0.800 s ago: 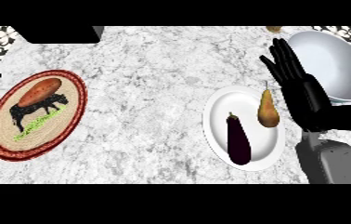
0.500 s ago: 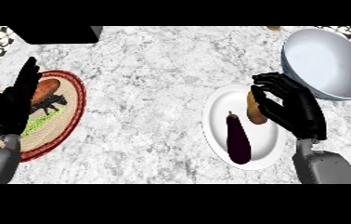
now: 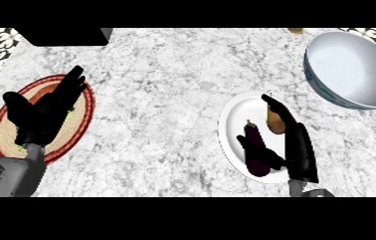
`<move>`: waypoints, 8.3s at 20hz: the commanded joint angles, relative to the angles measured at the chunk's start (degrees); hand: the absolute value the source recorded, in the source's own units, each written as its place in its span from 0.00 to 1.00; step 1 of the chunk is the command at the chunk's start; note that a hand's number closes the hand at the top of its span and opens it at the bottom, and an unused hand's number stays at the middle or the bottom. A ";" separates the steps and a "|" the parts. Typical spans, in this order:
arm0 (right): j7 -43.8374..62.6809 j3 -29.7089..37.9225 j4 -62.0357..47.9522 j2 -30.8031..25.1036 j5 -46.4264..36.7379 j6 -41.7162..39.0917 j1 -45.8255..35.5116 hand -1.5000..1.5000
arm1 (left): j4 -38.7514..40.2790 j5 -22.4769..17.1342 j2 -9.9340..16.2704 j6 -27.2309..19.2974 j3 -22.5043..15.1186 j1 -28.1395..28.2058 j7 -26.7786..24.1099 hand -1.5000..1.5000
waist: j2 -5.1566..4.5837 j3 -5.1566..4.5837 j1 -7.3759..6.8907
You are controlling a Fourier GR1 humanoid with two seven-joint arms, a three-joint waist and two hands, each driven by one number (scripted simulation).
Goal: Pick the eggplant from the plate and place it in the bowl
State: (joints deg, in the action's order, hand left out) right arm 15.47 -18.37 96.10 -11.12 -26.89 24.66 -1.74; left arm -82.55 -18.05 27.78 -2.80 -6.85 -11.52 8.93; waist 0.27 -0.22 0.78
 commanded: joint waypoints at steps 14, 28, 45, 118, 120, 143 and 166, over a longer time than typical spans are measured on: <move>53.08 -3.22 6.20 3.52 -17.98 -40.86 -22.80 0.00 | -1.47 -1.81 -0.56 2.81 1.21 -1.60 3.72 0.50 | -0.30 0.05 -1.79; 61.33 0.10 -11.17 10.91 -12.31 -53.12 -33.30 0.00 | -0.45 -0.08 -1.49 3.82 0.99 -1.06 2.11 0.50 | -0.26 0.07 -1.19; 66.63 2.43 -18.54 11.06 -10.49 -56.95 -37.28 0.00 | -2.07 0.79 -3.83 3.34 0.77 0.76 2.80 0.50 | -0.01 0.12 -1.08; -8.02 25.84 -14.86 -28.02 -14.20 -53.48 -10.91 1.00 | -4.82 6.57 -8.24 8.59 12.90 3.11 7.34 0.50 | 0.80 0.78 5.17; -15.95 29.24 -17.53 -32.57 -12.11 -52.85 -9.23 1.00 | -4.79 6.74 -7.94 8.47 13.23 3.04 7.12 0.50 | 0.25 0.92 4.96; -61.65 50.59 -45.18 -65.70 2.44 -60.91 -6.63 1.00 | -3.57 8.60 -9.85 11.20 10.41 0.35 6.38 0.50 | -0.22 0.16 -0.92; -23.23 30.80 -39.01 -46.63 6.14 -55.27 -41.18 1.00 | 1.75 10.28 -10.98 12.37 12.00 -4.81 5.32 0.50 | -0.62 0.17 -2.11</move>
State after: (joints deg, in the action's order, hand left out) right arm -12.19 15.98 58.44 -62.13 -18.23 -33.20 -37.57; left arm -83.60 -7.84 16.15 9.01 3.83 -14.19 15.03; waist -0.32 -0.06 -1.54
